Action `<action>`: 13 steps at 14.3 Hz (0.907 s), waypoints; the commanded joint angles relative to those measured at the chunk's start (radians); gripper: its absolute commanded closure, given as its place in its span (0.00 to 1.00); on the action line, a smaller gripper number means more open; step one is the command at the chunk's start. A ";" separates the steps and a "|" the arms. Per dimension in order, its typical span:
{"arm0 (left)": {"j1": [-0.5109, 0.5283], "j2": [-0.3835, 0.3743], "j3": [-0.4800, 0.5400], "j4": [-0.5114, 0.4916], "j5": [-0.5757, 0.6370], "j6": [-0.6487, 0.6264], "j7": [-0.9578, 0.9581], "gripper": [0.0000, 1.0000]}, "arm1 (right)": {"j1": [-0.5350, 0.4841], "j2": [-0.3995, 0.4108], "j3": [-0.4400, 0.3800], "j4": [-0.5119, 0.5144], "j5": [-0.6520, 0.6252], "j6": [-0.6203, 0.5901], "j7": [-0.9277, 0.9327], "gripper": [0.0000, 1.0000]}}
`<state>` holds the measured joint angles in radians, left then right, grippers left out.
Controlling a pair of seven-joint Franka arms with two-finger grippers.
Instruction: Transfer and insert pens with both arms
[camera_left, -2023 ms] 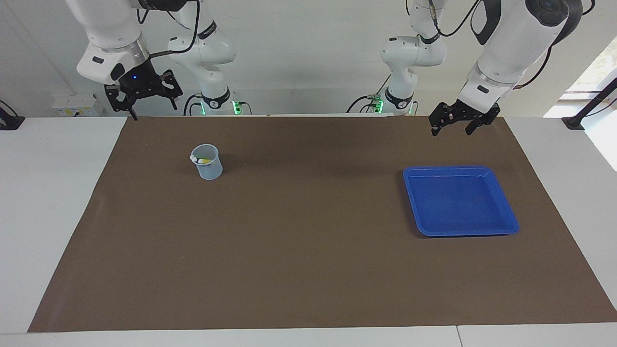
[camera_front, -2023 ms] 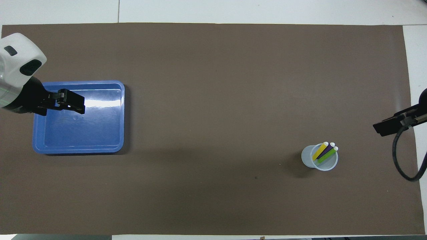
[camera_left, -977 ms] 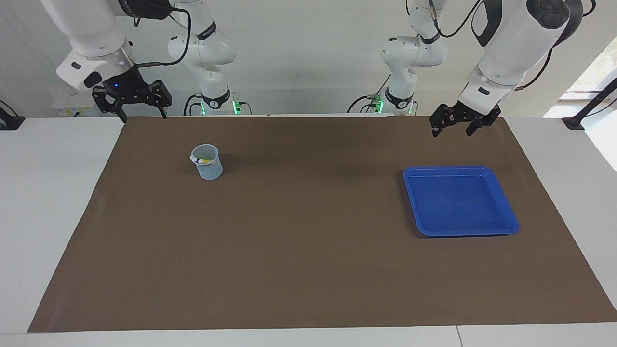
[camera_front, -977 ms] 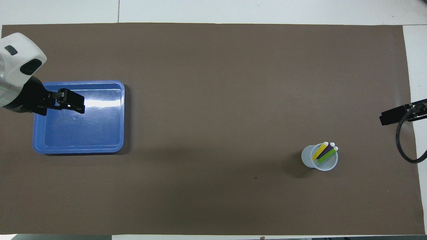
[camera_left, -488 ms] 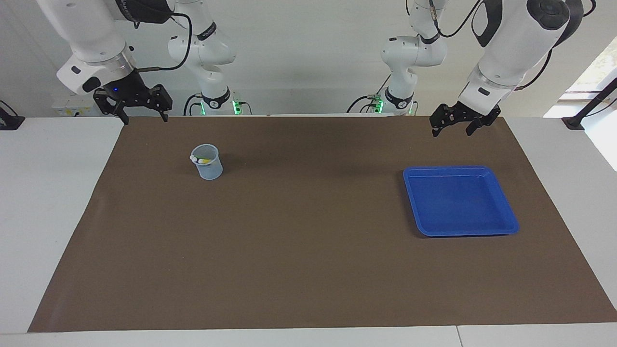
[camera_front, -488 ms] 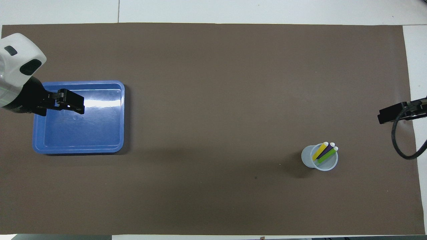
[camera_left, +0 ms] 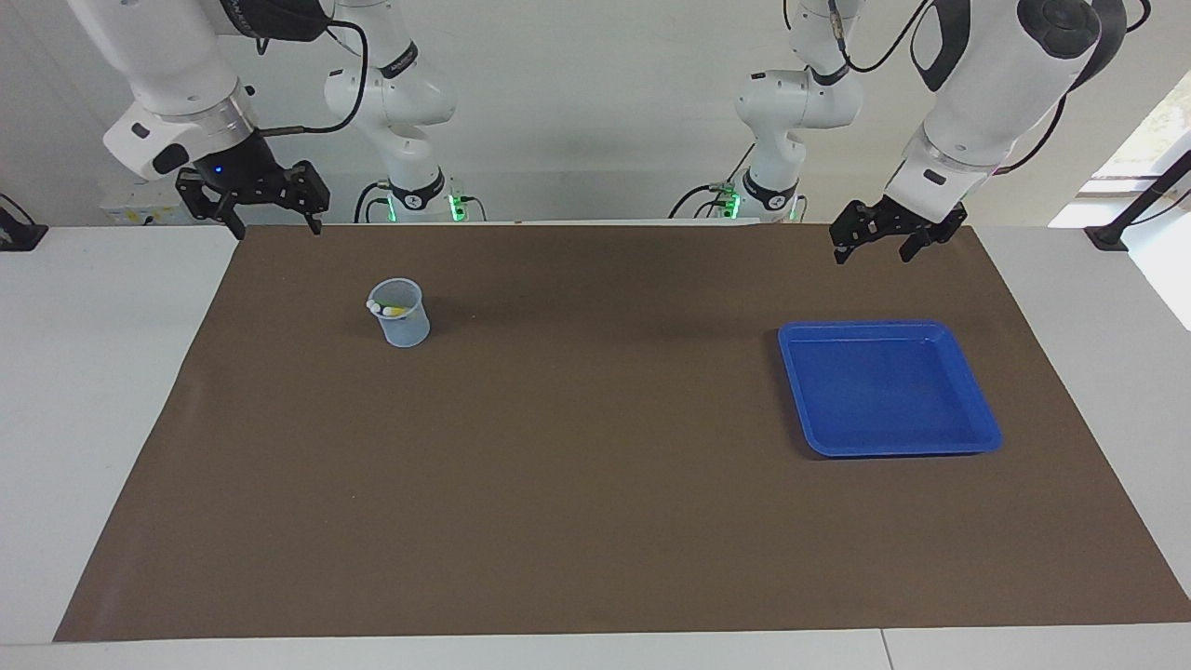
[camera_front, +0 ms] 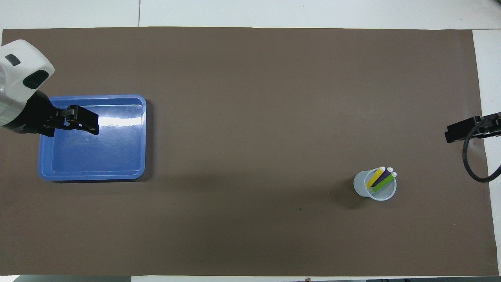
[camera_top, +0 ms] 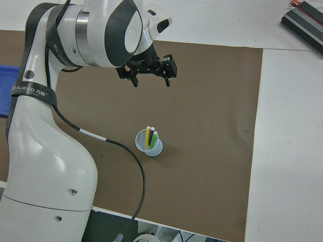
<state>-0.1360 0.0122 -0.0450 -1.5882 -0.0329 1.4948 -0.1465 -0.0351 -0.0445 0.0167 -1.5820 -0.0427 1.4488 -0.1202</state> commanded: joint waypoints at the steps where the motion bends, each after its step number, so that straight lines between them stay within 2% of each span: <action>1: 0.009 -0.005 0.000 -0.001 -0.001 -0.014 0.002 0.00 | -0.016 0.002 0.006 0.014 0.024 -0.011 0.020 0.00; 13: 0.009 -0.005 0.000 -0.001 -0.001 -0.015 0.002 0.00 | -0.031 0.011 0.014 0.014 0.027 -0.021 0.054 0.00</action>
<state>-0.1357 0.0122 -0.0439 -1.5882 -0.0329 1.4942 -0.1465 -0.0455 -0.0409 0.0158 -1.5805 -0.0419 1.4483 -0.0862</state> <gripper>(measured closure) 0.000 0.000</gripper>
